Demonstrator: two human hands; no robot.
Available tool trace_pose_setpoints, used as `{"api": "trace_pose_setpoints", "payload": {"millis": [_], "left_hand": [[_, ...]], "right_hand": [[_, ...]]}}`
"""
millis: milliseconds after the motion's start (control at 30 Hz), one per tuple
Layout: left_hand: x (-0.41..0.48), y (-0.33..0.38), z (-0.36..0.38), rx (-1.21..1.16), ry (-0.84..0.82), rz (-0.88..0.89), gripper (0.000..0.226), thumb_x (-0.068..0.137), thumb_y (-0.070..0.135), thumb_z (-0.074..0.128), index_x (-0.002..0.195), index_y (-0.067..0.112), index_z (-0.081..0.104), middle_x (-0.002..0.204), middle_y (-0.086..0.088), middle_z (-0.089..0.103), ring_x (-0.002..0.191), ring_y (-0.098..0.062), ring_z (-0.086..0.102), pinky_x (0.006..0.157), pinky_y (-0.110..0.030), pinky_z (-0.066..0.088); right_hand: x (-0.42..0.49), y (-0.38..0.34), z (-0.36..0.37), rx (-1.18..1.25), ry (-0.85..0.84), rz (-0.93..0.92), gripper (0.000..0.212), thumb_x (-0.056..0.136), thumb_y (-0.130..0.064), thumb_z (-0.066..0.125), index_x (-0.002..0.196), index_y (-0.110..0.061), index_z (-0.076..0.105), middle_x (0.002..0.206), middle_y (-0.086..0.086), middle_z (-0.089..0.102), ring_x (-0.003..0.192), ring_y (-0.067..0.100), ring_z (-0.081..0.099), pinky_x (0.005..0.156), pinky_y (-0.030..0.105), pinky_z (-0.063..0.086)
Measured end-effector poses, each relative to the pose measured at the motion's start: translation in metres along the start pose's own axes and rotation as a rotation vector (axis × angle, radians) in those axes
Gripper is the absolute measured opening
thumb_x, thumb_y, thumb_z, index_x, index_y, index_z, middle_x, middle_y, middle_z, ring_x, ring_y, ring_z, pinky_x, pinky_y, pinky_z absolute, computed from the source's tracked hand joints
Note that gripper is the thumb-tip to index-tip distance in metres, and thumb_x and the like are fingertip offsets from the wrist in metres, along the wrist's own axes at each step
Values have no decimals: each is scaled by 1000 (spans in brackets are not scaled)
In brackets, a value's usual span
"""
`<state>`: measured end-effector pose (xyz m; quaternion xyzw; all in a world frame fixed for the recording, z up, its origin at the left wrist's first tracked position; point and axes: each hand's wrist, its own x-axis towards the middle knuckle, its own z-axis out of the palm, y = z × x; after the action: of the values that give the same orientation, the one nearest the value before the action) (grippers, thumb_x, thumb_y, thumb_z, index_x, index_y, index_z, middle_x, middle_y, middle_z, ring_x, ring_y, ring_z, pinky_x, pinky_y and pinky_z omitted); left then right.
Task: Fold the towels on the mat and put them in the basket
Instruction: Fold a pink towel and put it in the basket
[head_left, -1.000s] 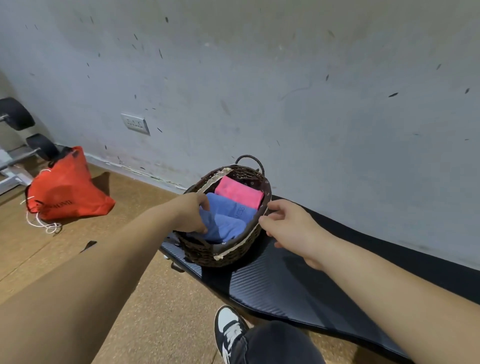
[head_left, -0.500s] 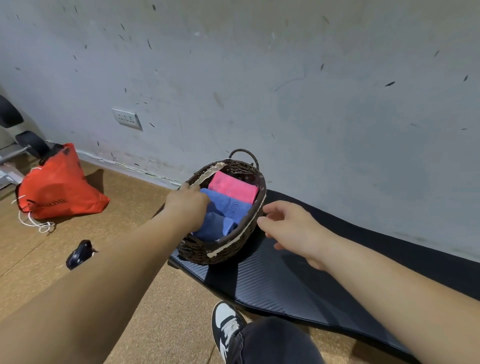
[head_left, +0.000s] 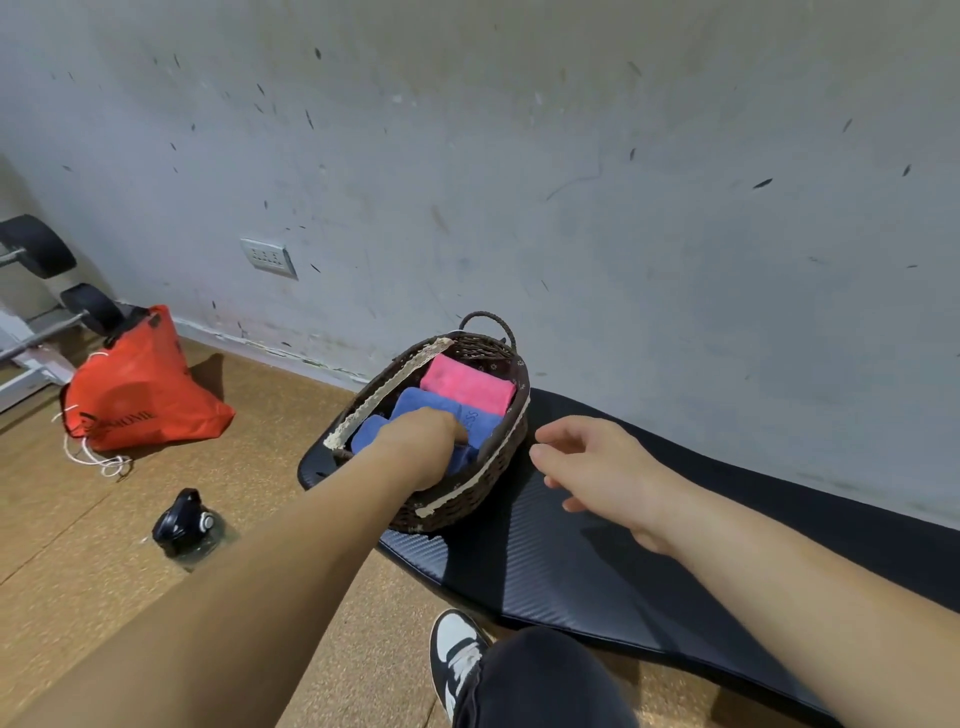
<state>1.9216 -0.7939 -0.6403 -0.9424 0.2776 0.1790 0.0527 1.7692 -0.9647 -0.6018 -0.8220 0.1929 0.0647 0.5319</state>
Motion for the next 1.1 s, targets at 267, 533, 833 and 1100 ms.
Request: {"api": "trace_pose_setpoints", "payload": {"millis": [267, 533, 833, 1100], "left_hand": [[-53, 107, -22, -272, 374, 298, 30, 97, 20, 57, 123, 26, 69, 118, 2, 66, 109, -20, 62, 90, -40, 54], [-73, 273, -6, -458, 203, 530, 29, 95, 34, 63, 123, 34, 68, 115, 16, 67, 105, 0, 61, 97, -32, 53], [-77, 446, 33, -429, 31, 735, 32, 96, 32, 62, 128, 33, 65, 119, 20, 64, 104, 2, 62, 95, -28, 54], [-65, 549, 79, -318, -54, 842, 39, 95, 31, 66, 134, 25, 63, 144, 10, 49, 135, -10, 47, 107, -18, 33]], "right_hand": [[-52, 33, -67, -40, 72, -27, 31, 97, -37, 64, 126, -26, 64, 114, -9, 67, 105, 11, 66, 94, 33, 56], [-139, 126, -199, -262, 132, 100, 22, 96, -45, 63, 106, -27, 70, 103, -10, 71, 98, 9, 66, 85, 29, 52], [-195, 260, -302, -352, 292, 357, 37, 94, -54, 60, 104, -20, 69, 99, -3, 70, 95, 19, 66, 84, 34, 53], [-226, 364, -358, -250, 876, 443, 32, 89, -32, 65, 113, -13, 73, 111, 12, 71, 107, 34, 65, 89, 39, 53]]}}
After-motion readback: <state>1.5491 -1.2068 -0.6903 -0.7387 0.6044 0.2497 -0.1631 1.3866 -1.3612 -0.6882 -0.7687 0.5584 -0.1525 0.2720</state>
